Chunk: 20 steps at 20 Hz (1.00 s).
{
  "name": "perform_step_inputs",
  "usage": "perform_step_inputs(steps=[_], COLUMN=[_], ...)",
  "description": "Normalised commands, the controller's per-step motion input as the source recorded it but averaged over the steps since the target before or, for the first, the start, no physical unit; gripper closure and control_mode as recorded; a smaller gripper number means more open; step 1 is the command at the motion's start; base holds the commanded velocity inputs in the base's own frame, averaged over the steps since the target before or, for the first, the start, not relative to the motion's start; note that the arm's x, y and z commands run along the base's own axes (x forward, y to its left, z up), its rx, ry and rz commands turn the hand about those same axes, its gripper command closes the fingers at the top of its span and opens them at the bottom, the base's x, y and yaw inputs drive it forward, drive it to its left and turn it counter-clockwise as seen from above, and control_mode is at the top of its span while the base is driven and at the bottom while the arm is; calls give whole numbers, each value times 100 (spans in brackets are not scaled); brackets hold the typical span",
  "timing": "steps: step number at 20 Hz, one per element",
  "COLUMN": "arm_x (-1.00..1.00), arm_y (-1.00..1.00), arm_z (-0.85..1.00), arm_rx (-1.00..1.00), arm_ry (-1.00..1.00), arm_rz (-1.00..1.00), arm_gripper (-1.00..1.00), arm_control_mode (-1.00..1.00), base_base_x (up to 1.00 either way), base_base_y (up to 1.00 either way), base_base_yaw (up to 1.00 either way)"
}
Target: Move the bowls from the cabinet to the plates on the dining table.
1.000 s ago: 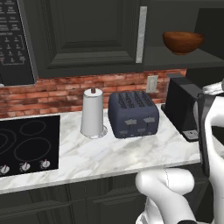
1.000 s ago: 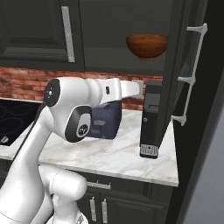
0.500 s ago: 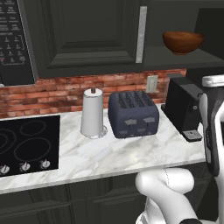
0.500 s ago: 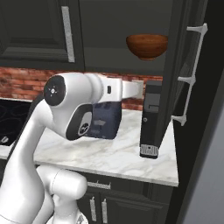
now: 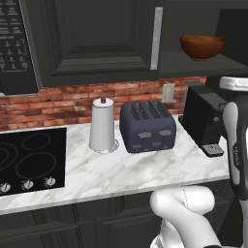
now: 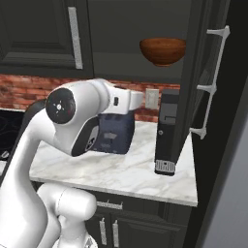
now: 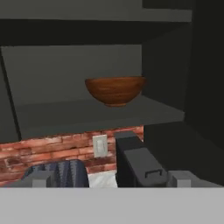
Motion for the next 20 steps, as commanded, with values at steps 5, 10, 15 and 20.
perform_step_inputs(steps=[5, 10, 15, 20], arm_x=[2, 13, 11, 8], arm_y=[35, 46, 56, 51], arm_z=[16, 14, 3, 0], arm_rx=[2, -7, -6, 0], arm_ry=[-3, 0, 0, 0], arm_rz=[12, 12, 12, 11], arm_gripper=[-100, -100, -100, -100], arm_control_mode=[-100, -100, -100, -100], base_base_x=[0, 0, 0, 0], base_base_y=[0, 0, 0, 0], base_base_yaw=[0, 0, 0, 0])
